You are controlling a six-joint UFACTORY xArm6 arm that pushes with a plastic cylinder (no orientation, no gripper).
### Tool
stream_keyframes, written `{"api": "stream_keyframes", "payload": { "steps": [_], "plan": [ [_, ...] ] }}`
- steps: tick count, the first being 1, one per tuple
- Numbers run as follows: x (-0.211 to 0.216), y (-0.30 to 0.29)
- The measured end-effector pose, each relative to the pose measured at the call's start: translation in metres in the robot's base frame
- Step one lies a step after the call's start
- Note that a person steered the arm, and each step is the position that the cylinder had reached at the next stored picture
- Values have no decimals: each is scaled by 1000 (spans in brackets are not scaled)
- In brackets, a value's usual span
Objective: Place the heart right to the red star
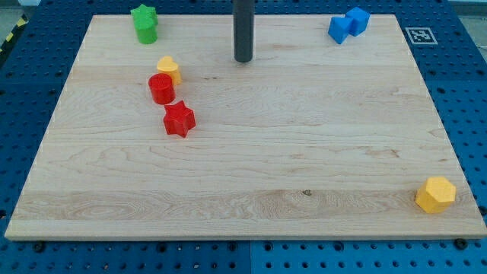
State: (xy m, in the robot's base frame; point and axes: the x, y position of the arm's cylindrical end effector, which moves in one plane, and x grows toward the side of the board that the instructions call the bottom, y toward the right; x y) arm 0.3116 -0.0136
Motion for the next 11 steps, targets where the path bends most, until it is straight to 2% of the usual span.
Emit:
{"api": "stream_keyframes", "payload": {
  "steps": [4, 5, 6, 9, 11],
  "plan": [
    [0, -131],
    [6, -145],
    [32, -135],
    [73, -61],
    [136, -36]
  ]
}}
